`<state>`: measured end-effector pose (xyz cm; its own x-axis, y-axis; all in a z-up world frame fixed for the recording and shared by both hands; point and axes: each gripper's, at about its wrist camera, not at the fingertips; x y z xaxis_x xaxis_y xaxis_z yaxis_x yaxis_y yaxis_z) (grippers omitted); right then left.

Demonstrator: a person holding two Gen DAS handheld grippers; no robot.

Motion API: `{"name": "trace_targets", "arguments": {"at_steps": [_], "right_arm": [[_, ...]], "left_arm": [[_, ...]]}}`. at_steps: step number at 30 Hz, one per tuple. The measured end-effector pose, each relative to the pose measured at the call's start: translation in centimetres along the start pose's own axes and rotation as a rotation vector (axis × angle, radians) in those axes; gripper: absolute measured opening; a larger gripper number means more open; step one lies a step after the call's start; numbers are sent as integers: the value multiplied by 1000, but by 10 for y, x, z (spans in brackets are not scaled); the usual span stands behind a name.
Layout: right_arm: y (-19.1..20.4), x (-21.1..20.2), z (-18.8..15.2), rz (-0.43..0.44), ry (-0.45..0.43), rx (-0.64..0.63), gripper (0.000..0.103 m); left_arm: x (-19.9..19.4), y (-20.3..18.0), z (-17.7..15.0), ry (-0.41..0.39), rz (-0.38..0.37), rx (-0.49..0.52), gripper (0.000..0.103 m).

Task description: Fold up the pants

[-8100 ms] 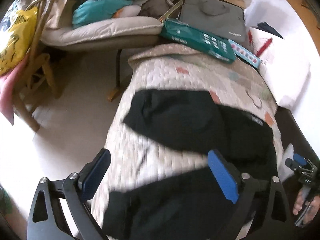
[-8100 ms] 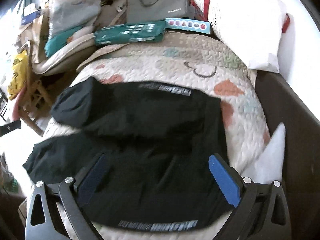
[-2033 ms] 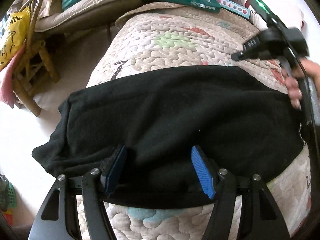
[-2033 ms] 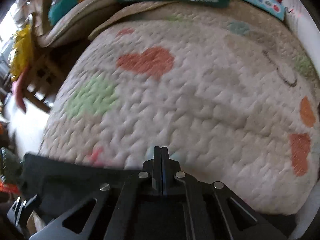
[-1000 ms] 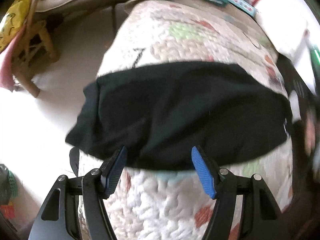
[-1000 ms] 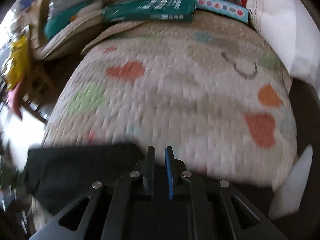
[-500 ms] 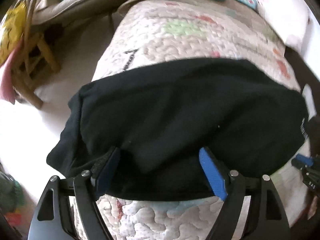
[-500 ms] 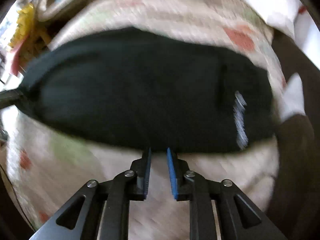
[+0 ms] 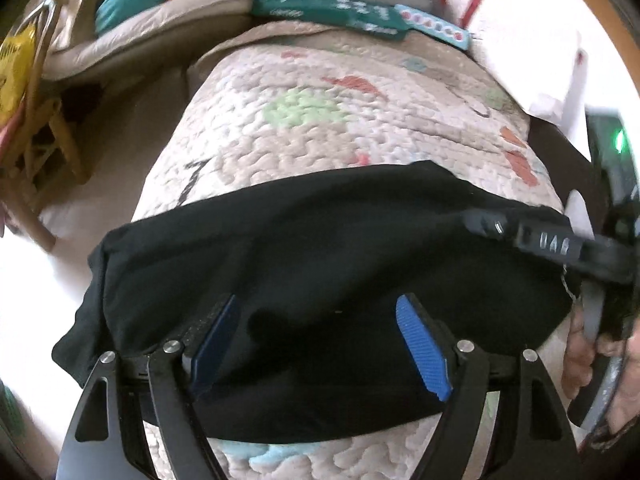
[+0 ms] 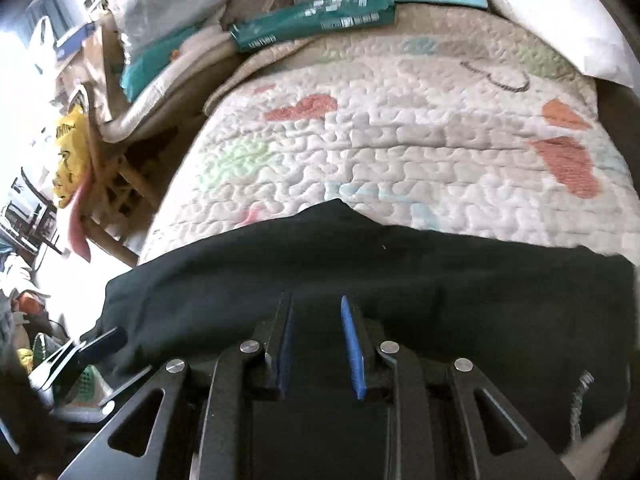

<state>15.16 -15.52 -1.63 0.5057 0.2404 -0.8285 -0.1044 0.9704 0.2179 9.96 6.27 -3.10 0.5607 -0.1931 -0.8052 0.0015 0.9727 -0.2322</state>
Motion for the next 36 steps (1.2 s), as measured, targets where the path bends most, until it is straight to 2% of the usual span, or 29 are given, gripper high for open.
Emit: {"name": "trace_targets", "arguments": {"at_steps": [3,4,5,7,8,9,11,12,13,14,16,18,20,22,23,24,25,28,30,33,36], "right_arm": [[-36,10,-12,-97,69,40,21],[-54,3,-18,-75,66,69,14],[-72,-8,-25,-50,69,108,14],[-94,-27,-39,-123,94,160,14],[-107,-39,-48,-187,114,185,15],[-118,-51,-53,-208,99,208,18],[-136,-74,-60,-279,41,246,19],[-146,-86,-60,-270,-7,283,19],[-152,-89,-60,-247,-28,313,26],[-157,-90,-60,-217,-42,344,27],[-163,-76,-60,-176,4,369,30],[-162,-66,-59,-225,35,356,28],[-155,-69,-60,-276,25,330,28],[-145,-76,-59,-390,11,269,31],[-145,-81,-62,-436,-1,242,40],[-143,-82,-63,-456,-15,225,45],[-141,-87,-64,-452,-35,221,51],[-128,-94,-57,-377,-83,209,51],[-106,-89,-48,-324,-93,166,52],[-51,-75,-31,-204,-83,31,58],[17,-50,-14,-43,-40,-119,59]], "left_arm": [[1,12,1,18,-22,-56,80],[1,13,1,22,-28,-67,80],[1,14,0,27,-33,-77,80],[2,13,-2,30,-46,-88,80],[1,11,-3,28,-52,-83,80],[1,7,-4,26,-54,-70,80],[0,-1,-7,25,-49,-34,80],[1,-5,-9,25,-38,-14,80],[2,-9,-11,25,-20,11,80],[3,-12,-13,28,-8,29,80],[4,-14,-16,43,16,63,80],[2,-9,-15,50,35,65,80],[-6,8,-10,36,49,9,80],[-18,37,-1,-5,75,-98,80],[-21,51,2,-16,99,-148,80],[-24,73,4,-21,144,-219,80],[-25,90,4,-19,181,-273,80],[-21,139,-7,36,328,-430,80],[-15,163,-21,91,389,-495,80],[-9,186,-42,168,447,-554,80],[-19,200,-55,160,440,-638,80]]}}
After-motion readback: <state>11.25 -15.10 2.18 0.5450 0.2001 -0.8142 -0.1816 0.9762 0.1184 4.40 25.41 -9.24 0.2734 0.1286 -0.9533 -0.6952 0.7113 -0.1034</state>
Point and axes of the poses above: each gripper's, at about its wrist camera, not at the fingertips, and x roughly the way its jaws point, y to its left, z to its top, and after that the axes turned 2 degrees about -y, right-handed
